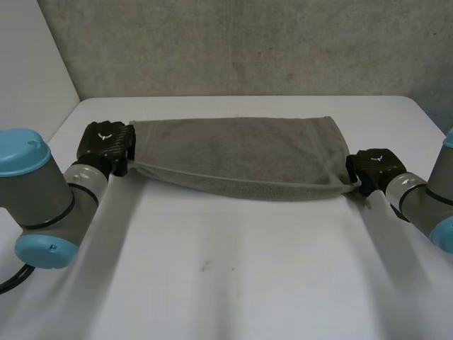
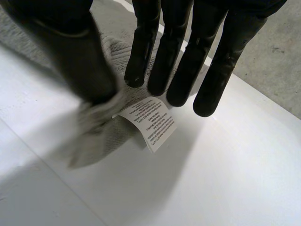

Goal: Fold the towel.

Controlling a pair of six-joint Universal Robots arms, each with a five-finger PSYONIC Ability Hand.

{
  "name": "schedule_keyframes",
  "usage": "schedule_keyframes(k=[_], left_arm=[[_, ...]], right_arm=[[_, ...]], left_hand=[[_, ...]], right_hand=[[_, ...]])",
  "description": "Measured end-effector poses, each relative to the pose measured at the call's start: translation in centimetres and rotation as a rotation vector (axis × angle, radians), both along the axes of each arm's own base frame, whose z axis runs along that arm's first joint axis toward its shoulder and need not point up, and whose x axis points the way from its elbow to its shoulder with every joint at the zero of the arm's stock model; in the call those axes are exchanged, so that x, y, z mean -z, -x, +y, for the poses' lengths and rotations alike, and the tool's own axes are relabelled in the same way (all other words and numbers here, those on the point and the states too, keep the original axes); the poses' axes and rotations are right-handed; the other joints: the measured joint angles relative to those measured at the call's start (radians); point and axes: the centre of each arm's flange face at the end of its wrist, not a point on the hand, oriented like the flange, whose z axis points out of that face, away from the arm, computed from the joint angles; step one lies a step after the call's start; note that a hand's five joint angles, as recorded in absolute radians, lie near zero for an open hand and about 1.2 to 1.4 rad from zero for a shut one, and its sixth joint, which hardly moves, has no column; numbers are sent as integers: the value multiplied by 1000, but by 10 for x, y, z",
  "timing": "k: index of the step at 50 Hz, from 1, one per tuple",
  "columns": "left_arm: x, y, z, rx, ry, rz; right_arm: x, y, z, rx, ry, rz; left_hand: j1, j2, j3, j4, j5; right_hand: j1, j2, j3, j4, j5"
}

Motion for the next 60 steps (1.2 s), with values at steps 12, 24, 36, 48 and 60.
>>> schedule_keyframes(k=[12,24,36,48,60], left_arm=[[-5,-1,1,-1,7,-2],[-50,-9,28,1,55,-8],[-114,-25,79,-2,97,3],[-70,-22,65,-1,-61,-49],[-7,2,-3,18,-116,-100]], right_arm=[[-30,0,1,13,28,-86],[-147,17,23,-11,348,33],[-208,26,79,-86,377,158],[-148,22,75,-208,168,290],[-84,1,23,-242,80,335]], left_hand=[[0,0,0,0,0],[0,0,0,0,0],[0,0,0,0,0],[0,0,0,0,0],[0,0,0,0,0]], right_hand=[[242,248,264,269,268],[242,248,264,269,268],[242,248,264,269,274],[242,248,264,269,274],[242,248,264,269,274]])
